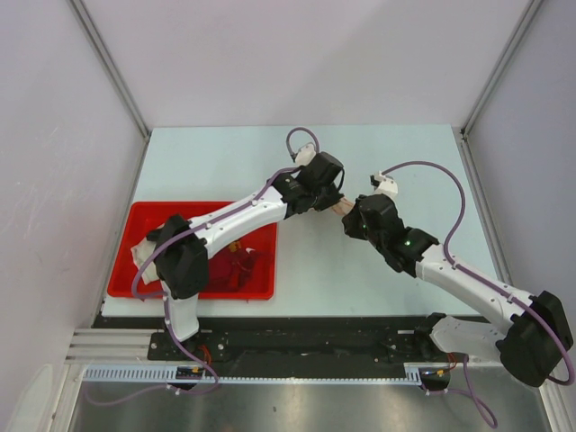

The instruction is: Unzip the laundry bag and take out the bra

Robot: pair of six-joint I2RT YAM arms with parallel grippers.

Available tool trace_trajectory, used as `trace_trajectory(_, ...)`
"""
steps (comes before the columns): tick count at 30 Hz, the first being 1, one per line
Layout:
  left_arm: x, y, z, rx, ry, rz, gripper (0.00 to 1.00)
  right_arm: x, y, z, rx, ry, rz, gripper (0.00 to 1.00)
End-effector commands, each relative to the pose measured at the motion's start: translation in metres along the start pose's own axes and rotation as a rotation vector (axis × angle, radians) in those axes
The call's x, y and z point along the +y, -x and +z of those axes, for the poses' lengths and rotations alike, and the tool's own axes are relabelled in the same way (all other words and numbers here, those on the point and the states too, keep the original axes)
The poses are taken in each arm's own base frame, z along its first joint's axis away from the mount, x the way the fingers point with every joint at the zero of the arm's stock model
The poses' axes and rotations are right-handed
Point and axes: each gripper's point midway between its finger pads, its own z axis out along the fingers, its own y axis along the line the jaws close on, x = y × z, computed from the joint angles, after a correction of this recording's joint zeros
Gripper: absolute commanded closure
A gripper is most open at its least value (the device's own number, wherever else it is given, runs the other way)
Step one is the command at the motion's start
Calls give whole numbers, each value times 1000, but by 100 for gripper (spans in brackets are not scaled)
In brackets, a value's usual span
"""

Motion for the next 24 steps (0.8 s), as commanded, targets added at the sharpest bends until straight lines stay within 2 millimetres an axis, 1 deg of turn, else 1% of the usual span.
trace_trajectory(1,-20,18,-25,-50,-74,-38,100,15,29,-5,-95,29,25,94)
trace_trajectory(3,-21,19,-26,-53,-76,-35,99,14,28,-6,-89,23,25,100)
trace_trajectory(6,-19,19,-25,-58,-70,-30,100,10,27,-10,-80,11,27,100)
trace_trajectory(9,-20,22,-26,-69,-83,6,100,-3,24,-13,-79,-33,1,100)
trace_trajectory(10,-23,23,-26,-71,-95,24,100,-10,21,-12,-75,-50,-14,100)
trace_trajectory(11,-27,27,-28,-80,-105,36,100,-12,23,-15,-83,-45,-16,100)
trace_trajectory(12,-27,28,-27,-82,-107,70,99,-19,25,-16,-87,-54,-23,100)
trace_trajectory(13,-28,29,-27,-85,-110,85,100,-18,24,-18,-75,-26,-25,100)
trace_trajectory(14,-34,32,-26,-91,-128,97,100,-23,24,-22,-81,-12,-21,100)
trace_trajectory(15,-37,34,-24,-101,-147,151,100,-30,29,-24,-81,-5,-20,100)
trace_trajectory(16,-37,32,-17,-103,-144,174,99,-40,29,-25,-78,-17,-15,100)
trace_trajectory(17,-40,34,-16,-104,-142,193,100,-49,29,-31,-82,-21,0,100)
trace_trajectory(18,-42,35,-14,-106,-147,212,100,-65,35,-32,-83,-39,36,100)
trace_trajectory(19,-45,30,-9,-89,-160,236,100,-74,31,-34,-69,-45,51,100)
trace_trajectory(20,-55,33,-11,-96,-195,266,99,-83,29,-39,-73,-46,69,100)
trace_trajectory(21,-63,32,-11,-89,-233,293,100,-97,29,-39,-67,-59,101,100)
trace_trajectory(22,-73,24,-11,-52,-294,327,99,-104,25,-41,-54,-71,111,100)
trace_trajectory(23,-88,29,-15,-70,-354,366,100,-111,22,-42,-41,-81,125,100)
trace_trajectory(24,-97,27,-17,-65,-394,391,100,-110,19,-44,-21,-64,133,100)
